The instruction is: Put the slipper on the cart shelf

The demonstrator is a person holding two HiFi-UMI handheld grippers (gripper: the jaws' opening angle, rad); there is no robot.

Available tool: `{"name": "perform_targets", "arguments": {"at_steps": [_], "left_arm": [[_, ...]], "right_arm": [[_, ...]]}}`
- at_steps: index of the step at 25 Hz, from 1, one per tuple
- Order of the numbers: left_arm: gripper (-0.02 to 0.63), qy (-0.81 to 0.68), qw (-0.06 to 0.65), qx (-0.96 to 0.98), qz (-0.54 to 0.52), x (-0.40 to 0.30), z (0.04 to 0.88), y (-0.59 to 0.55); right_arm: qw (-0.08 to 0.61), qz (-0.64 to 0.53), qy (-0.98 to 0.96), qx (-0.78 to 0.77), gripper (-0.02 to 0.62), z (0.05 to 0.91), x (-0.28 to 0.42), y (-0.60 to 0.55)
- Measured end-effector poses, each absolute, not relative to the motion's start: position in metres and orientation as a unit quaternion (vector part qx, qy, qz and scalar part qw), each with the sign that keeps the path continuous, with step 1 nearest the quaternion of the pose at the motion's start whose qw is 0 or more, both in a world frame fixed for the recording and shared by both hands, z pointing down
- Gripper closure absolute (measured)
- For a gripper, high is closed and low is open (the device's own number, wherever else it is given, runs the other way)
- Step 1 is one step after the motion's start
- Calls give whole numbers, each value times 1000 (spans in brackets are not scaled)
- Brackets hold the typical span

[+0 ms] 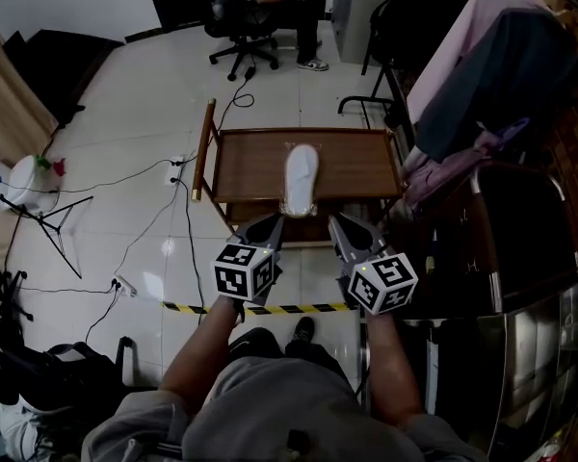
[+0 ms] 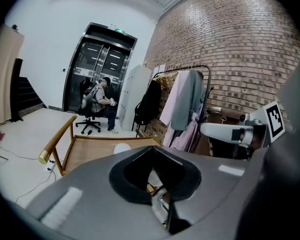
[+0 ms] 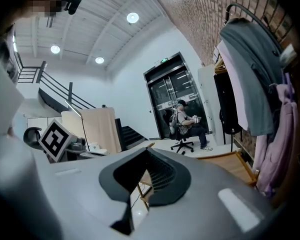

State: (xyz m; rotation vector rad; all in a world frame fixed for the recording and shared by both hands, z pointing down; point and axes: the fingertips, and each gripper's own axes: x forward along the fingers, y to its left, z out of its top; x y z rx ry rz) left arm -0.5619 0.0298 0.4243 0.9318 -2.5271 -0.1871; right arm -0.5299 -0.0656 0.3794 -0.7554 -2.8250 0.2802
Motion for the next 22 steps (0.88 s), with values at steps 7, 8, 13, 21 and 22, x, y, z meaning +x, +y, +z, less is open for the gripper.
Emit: {"name": "perform_targets", "arguments": {"at_steps": [7, 8, 13, 21, 22], "left_arm": [[598, -904, 247, 338, -85, -604, 461, 18], [598, -901, 256, 339, -88, -609, 470, 17], [598, -895, 291, 330, -80, -639, 509, 19], [459, -863, 395, 299, -100, -667, 611, 17], [413, -860, 403, 293, -111, -670, 622, 16]], "right_arm": [[132, 87, -958, -240, 597, 405, -566, -77], [137, 85, -959, -234, 597, 409, -570, -78], [160, 89, -961, -209, 597, 424, -586, -83], [202, 110, -956, -181, 597, 463, -585, -87], [207, 111, -956, -176, 597, 467, -584, -89]]}}
